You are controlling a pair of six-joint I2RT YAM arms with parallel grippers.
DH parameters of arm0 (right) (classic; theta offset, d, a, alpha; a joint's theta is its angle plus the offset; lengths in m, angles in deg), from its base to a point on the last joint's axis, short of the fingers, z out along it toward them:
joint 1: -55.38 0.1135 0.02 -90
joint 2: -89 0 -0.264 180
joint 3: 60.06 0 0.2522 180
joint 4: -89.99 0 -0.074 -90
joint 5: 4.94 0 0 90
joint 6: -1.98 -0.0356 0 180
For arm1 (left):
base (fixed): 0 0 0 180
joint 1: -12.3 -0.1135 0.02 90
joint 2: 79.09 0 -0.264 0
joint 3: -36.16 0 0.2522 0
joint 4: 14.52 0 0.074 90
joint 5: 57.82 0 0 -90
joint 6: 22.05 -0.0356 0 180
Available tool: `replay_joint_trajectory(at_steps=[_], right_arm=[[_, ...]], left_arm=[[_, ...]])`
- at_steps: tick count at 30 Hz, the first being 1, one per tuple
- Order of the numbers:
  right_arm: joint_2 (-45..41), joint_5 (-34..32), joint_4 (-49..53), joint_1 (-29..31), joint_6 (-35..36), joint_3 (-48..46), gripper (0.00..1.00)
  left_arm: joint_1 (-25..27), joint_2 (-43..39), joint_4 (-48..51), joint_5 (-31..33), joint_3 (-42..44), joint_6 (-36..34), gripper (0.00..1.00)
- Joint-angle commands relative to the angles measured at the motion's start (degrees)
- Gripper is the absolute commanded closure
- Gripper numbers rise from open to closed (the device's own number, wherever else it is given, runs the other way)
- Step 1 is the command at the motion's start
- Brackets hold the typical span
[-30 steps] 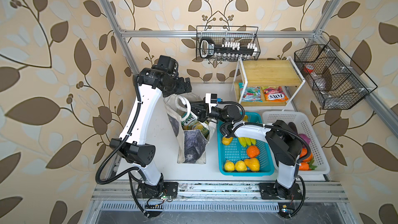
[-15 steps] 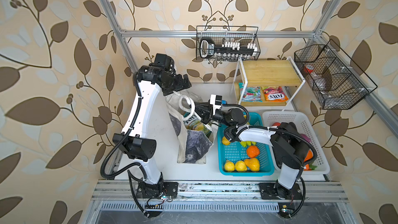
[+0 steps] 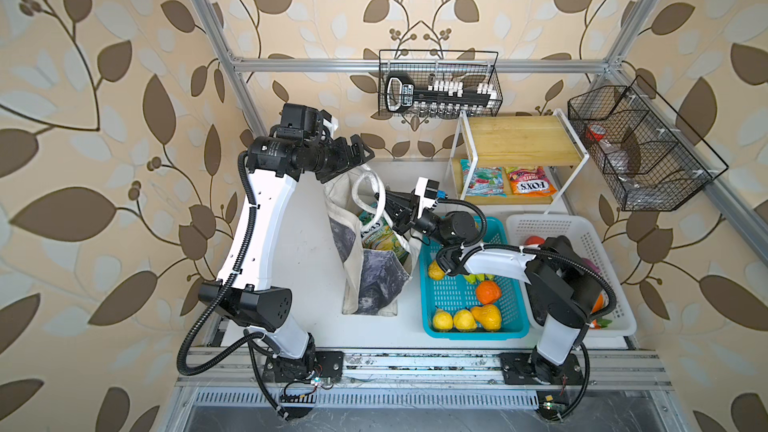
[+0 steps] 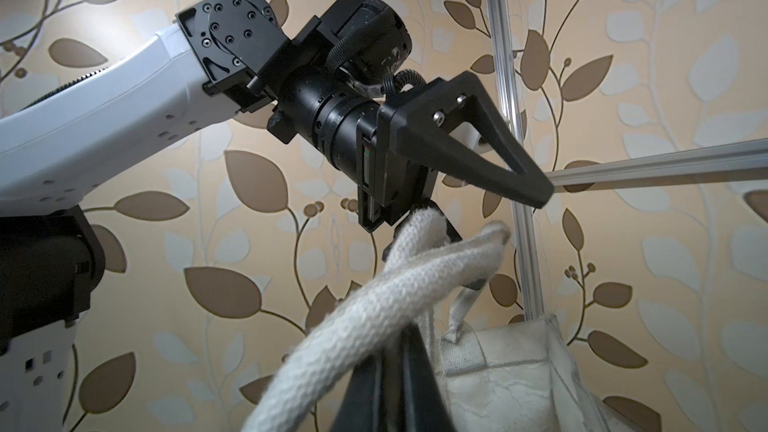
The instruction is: Place the food into the grocery bag and tie it
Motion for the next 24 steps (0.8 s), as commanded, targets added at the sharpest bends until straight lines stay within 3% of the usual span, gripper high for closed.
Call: replay_joint_trajectory(at_steps=[1, 4, 5, 7, 8, 11, 13, 16, 24], right_arm=[[-1.86, -1.12, -3.11, -0.62, -0.39, -0.49, 1.0], [-1.77, -0.85, -2.99, -0.63, -0.36, -0.33, 1.0], [-1.77, -0.76, -3.01, -0.6, -0.42, -0.3, 1.0], [-1.91, -0.62, -3.01, -0.46, -0.53, -0.19, 1.0], [-2.18, -0.32, -2.63, -0.45, -0.43, -0.09, 1.0], [-2.59, 0.29, -1.39, -0.27, -0.09, 0.13, 1.0], [-2.71, 0.35, -0.99, -0.04, 0.26, 0.06, 1.0], [-2.97, 0.28, -0.95, 0.25, 0.35, -0.08, 1.0], [-4.17, 1.93, 1.8, 1.12, 1.59, 0.43, 1.0]], left_arm=[[-1.62, -5.65, 1.83, 5.29, -1.72, -0.97, 0.01], [-3.5, -7.77, 2.73, 6.24, -4.04, -0.39, 0.02], [-3.5, -8.92, 2.06, 6.17, -2.85, 0.35, 0.07], [-3.5, -13.47, -2.86, 1.24, 4.9, 1.4, 0.37], [-3.5, -15.69, -6.09, -1.36, 9.66, 1.18, 0.4], [-3.5, -19.85, -11.72, -5.93, 18.6, -5.46, 0.33], [-3.5, -21.7, -14.57, -5.66, 23.32, -9.31, 0.28], [-3.16, -24.52, -23.91, -8.31, 32.73, -9.1, 0.27], [2.2, -24.63, -33.06, -4.08, 38.81, -11.16, 0.11]])
